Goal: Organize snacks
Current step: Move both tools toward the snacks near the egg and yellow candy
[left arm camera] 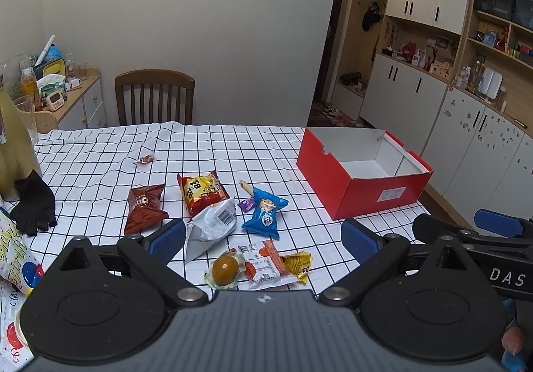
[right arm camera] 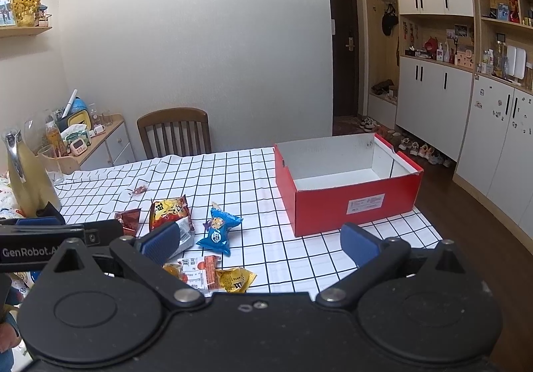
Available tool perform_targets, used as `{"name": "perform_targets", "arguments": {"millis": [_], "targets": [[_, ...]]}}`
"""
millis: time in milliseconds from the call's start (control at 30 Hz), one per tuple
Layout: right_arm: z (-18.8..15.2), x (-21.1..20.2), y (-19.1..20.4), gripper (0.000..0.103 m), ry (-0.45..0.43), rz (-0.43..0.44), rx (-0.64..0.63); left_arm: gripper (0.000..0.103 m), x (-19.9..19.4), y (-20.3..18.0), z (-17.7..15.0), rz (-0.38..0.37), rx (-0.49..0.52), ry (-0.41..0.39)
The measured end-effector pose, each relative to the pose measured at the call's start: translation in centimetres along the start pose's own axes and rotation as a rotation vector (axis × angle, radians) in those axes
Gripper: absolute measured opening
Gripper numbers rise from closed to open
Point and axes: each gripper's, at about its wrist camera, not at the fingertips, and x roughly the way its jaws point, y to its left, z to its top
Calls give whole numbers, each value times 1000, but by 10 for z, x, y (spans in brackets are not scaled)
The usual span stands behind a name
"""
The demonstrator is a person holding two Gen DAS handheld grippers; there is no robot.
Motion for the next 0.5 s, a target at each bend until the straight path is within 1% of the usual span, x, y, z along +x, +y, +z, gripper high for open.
{"name": "perform_targets", "arguments": {"millis": [133, 167, 267, 333, 500], "targets": [[1, 1, 0, 103, -2, 2, 1, 100, 0, 0, 0, -8, -3, -21], [1, 1, 0, 103, -3, 1, 1, 100, 1, 0, 0, -9, -5, -11], [1, 1, 1, 103, -9, 0, 0, 100, 0, 0, 1, -15, 2, -35], [1, 0, 1, 103, -13, -2, 1, 100, 0, -1, 1, -11, 18, -34], [1, -1, 0, 103, -21, -9, -1, 100, 4, -3, 1, -11, 20, -14]]}}
